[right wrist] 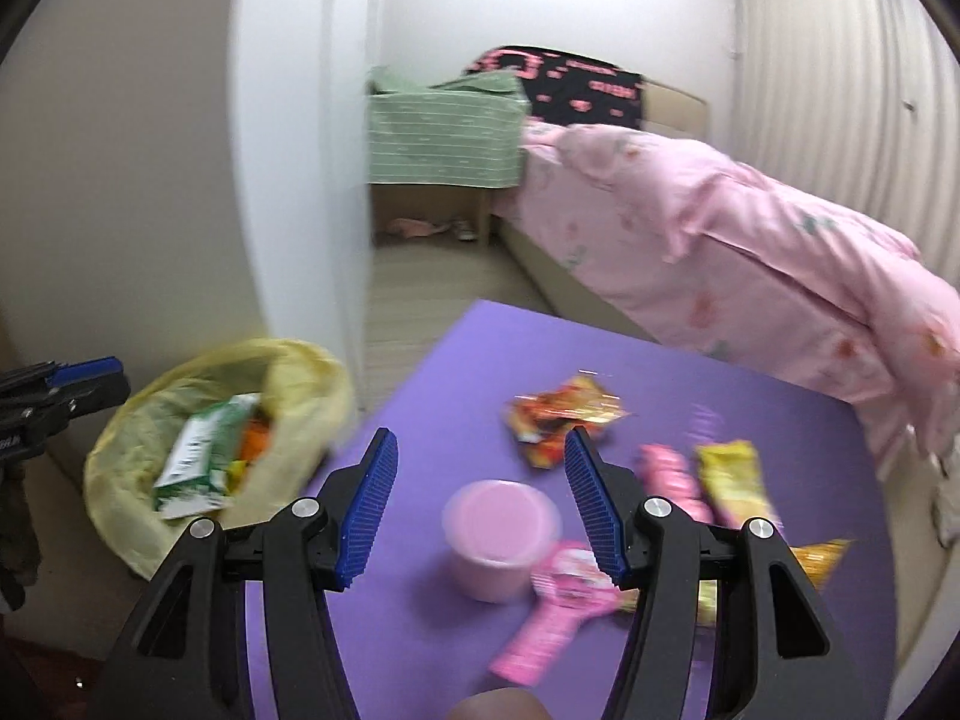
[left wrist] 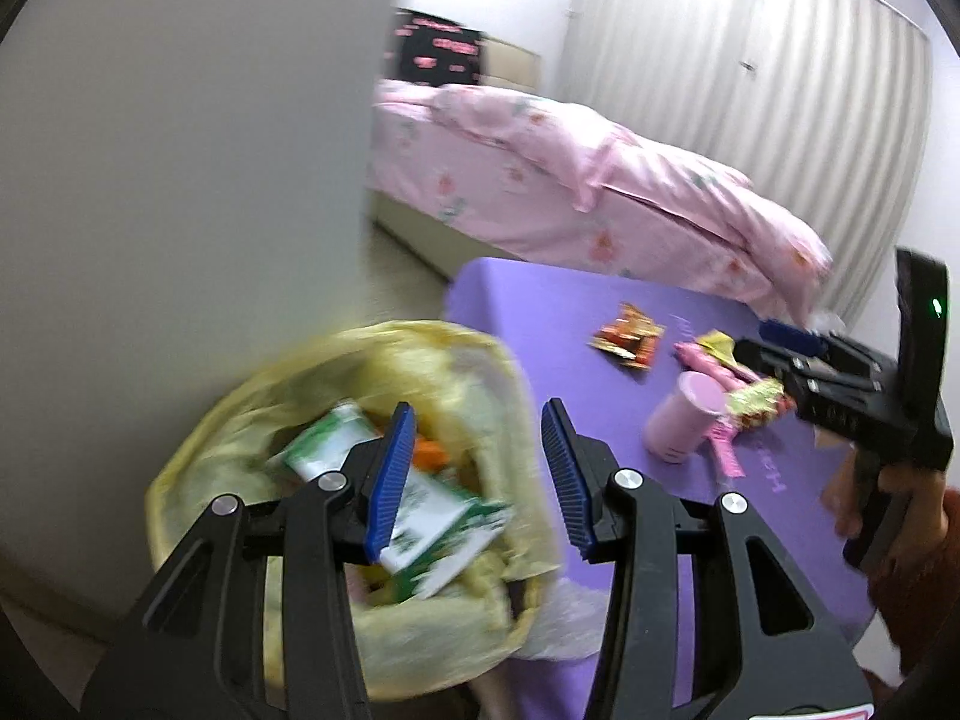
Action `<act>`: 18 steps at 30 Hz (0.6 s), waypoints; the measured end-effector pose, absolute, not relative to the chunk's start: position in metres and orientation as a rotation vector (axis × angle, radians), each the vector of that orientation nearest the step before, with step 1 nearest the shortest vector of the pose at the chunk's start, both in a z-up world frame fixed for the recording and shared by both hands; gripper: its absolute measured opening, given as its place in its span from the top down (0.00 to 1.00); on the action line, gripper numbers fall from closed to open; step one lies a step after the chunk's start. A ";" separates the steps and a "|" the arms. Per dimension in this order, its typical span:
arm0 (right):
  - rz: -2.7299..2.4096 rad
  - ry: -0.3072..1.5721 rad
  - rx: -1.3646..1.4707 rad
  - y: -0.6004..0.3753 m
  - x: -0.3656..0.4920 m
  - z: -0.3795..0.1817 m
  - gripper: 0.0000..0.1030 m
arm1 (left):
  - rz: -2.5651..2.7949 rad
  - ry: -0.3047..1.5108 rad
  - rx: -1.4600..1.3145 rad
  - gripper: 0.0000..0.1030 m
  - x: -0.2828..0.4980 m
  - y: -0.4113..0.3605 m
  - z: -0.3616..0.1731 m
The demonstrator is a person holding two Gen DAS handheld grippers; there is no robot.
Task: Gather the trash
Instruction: 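Move both tools back to the table toward the red snack packet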
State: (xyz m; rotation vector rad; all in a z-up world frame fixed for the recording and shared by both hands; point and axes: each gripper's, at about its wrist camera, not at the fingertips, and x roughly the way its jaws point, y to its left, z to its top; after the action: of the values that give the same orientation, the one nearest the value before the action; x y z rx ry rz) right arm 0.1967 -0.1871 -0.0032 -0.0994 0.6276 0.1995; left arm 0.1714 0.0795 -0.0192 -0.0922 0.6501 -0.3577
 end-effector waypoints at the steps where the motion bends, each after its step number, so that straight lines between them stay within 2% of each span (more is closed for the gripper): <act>1: 0.175 0.623 -0.101 -0.199 0.197 -0.001 0.47 | -0.386 0.647 -0.079 0.59 0.175 0.071 -0.018; 11: -0.036 0.600 -0.085 -0.313 0.206 0.013 0.47 | -0.704 0.748 0.011 0.59 0.266 -0.042 -0.022; 18: -0.088 0.663 -0.114 -0.368 0.221 -0.008 0.47 | -0.786 0.813 0.179 0.59 0.354 -0.121 -0.060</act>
State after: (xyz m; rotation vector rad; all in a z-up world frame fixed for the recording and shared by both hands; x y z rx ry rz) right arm 0.2211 -0.3680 -0.0079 -0.1145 0.6635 -0.0883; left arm 0.3537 -0.1210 -0.0598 0.1791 0.8127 -0.7861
